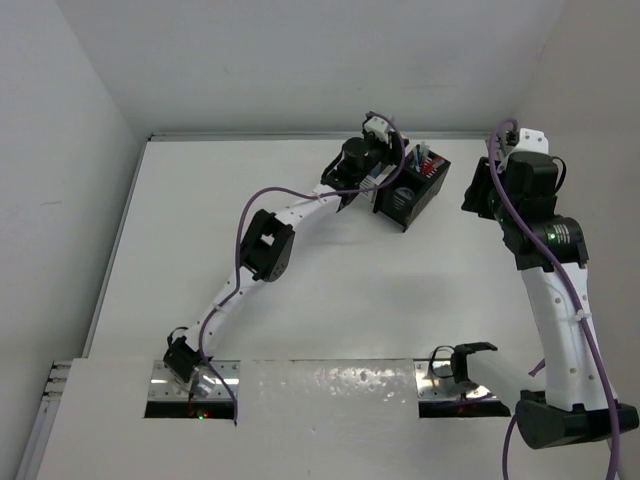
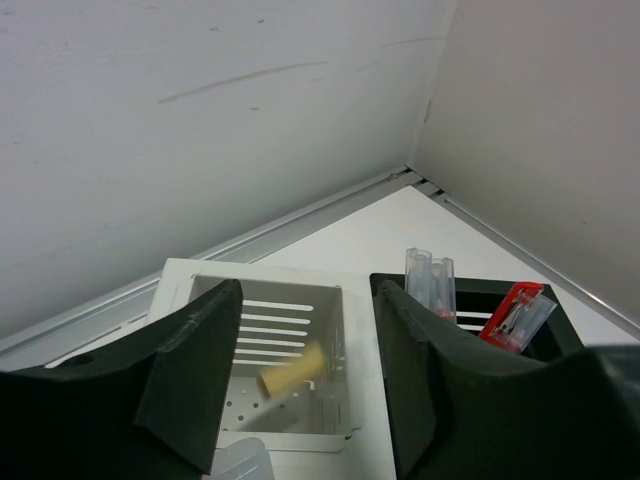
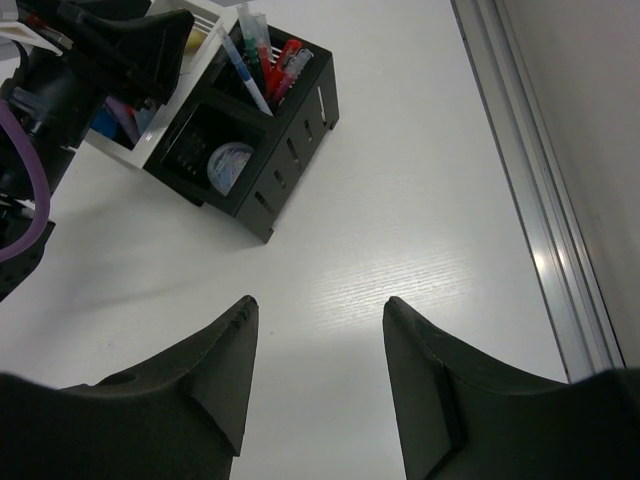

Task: Sort the stationery into containers
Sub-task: Place the stationery in the storage box.

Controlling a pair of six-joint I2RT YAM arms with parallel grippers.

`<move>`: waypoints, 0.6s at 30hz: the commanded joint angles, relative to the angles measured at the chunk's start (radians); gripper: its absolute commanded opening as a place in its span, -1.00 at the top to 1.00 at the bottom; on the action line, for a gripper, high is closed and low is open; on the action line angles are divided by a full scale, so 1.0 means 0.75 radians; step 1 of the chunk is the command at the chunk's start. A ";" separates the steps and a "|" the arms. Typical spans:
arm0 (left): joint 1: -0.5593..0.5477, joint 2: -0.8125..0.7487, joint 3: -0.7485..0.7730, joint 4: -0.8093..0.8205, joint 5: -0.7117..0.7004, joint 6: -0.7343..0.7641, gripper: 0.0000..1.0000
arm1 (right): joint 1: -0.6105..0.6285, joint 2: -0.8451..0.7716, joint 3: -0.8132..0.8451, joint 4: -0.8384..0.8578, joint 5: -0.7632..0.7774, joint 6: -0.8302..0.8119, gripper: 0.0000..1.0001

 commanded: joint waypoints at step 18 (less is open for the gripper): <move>0.043 -0.231 0.057 -0.067 0.017 0.023 -0.37 | -0.006 0.150 -0.086 0.084 -0.125 0.164 -0.05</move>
